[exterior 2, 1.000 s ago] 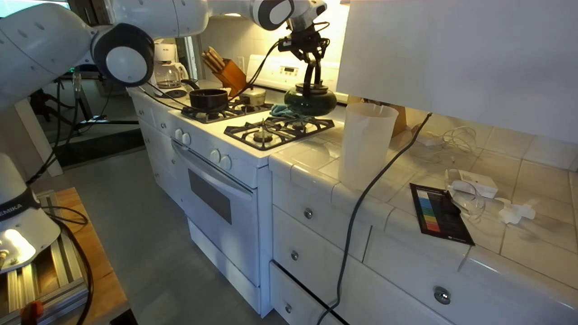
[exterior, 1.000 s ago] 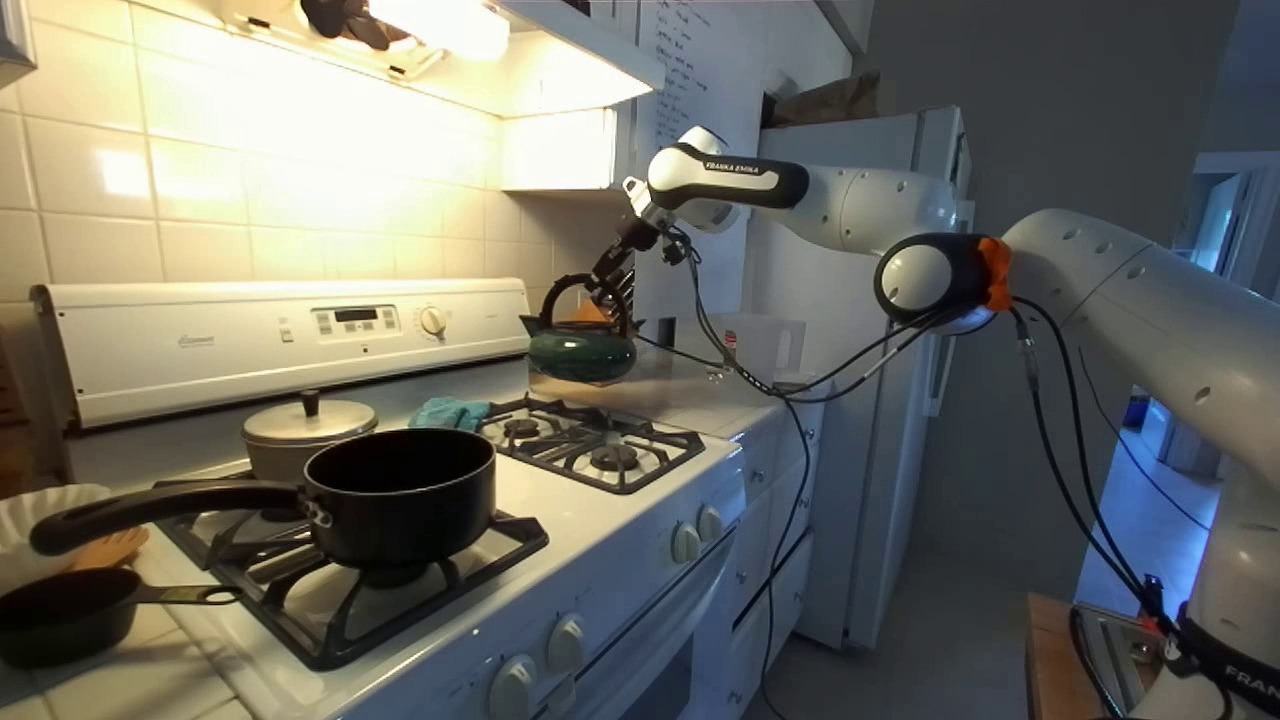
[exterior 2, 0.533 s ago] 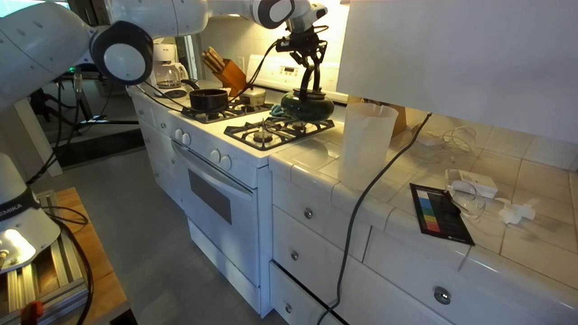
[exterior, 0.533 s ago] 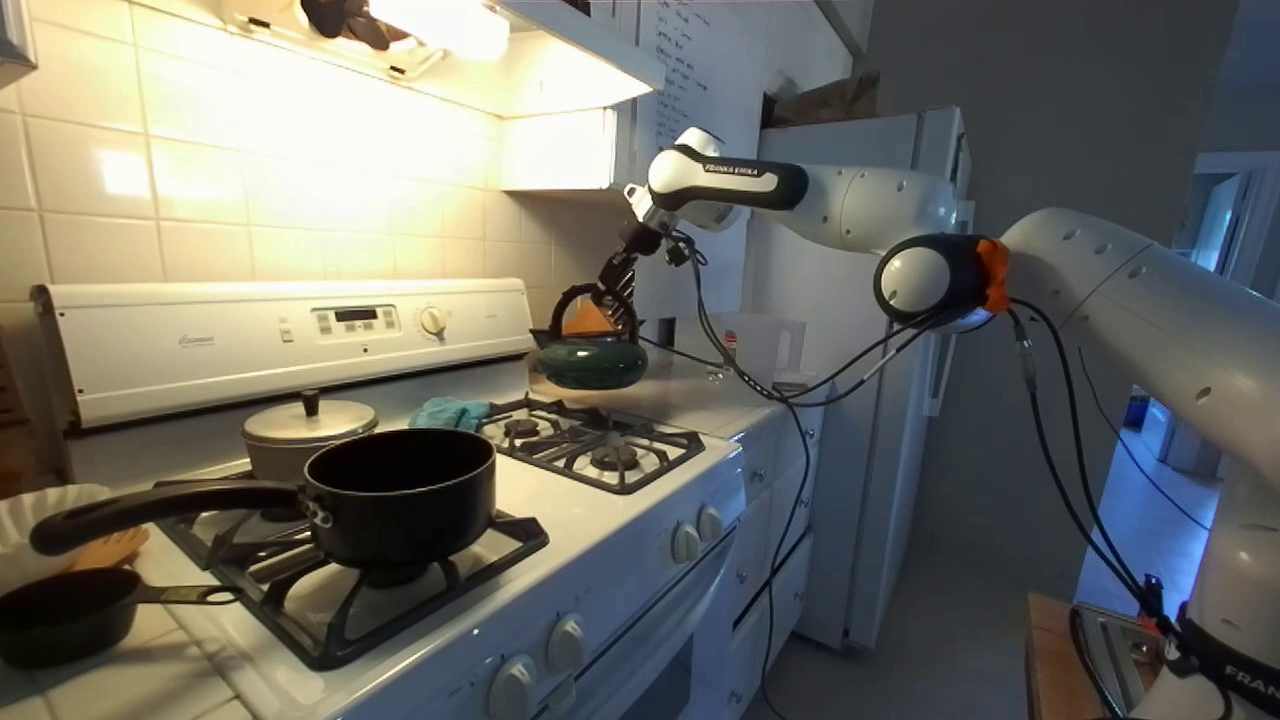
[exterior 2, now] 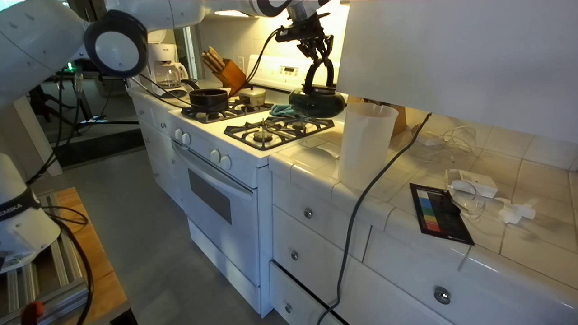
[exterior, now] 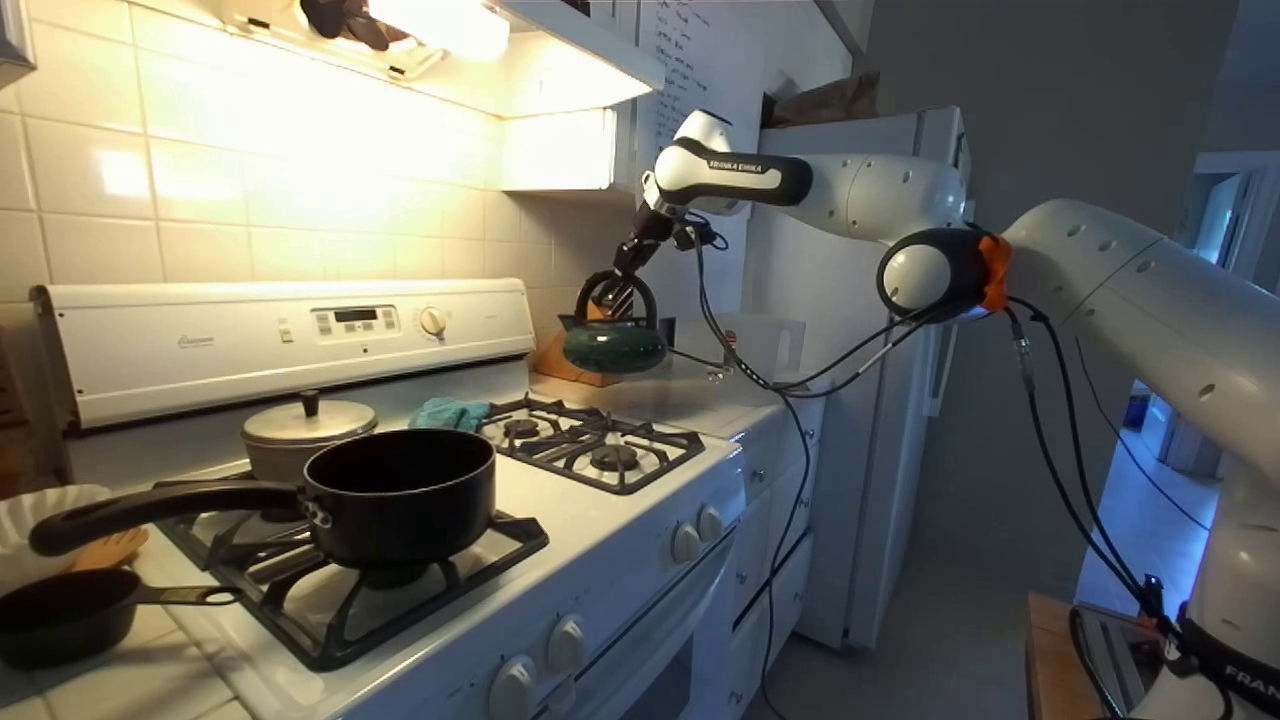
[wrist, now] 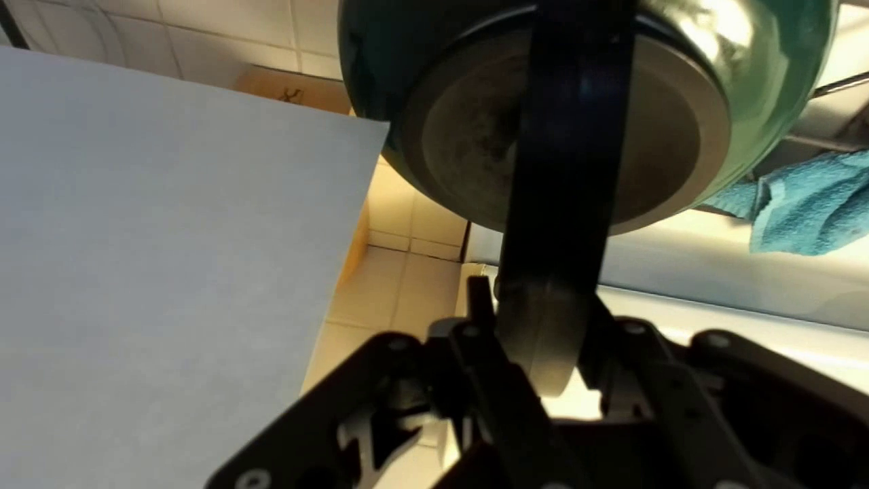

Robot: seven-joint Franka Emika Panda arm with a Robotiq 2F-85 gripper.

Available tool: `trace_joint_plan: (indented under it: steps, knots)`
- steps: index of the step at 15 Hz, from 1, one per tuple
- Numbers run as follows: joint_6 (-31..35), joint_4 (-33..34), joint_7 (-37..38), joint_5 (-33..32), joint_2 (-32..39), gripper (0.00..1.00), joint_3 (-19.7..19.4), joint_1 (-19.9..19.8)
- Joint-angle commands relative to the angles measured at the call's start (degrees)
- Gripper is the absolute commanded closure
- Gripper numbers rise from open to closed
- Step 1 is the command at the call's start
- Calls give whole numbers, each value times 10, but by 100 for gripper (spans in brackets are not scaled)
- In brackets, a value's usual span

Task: Move the jar and the tea kettle to the left

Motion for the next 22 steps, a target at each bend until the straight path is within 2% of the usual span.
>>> trace_joint_plan:
  steps: [1,3,4,9,10,11,13,14,16,18,22]
  knots:
    - [1,0,72,-24,-34,93,-19,18]
    - [-1,0,92,-24,-34,93,-21,22]
    - [0,-8,62,-17,-8,70,-11,14]
    - [-1,-8,79,-17,-8,70,-13,20]
    - [-2,-8,81,-25,-9,93,-20,26]
    - [-2,-9,85,-33,-9,93,-25,37]
    - [-33,52,94,-53,33,93,-36,57]
    - [-34,56,100,-67,39,93,-43,72]
    - [-18,25,119,-95,28,93,-62,102]
    - [-12,25,162,-127,26,93,-87,134]
    - [-28,19,279,-172,22,93,-131,187]
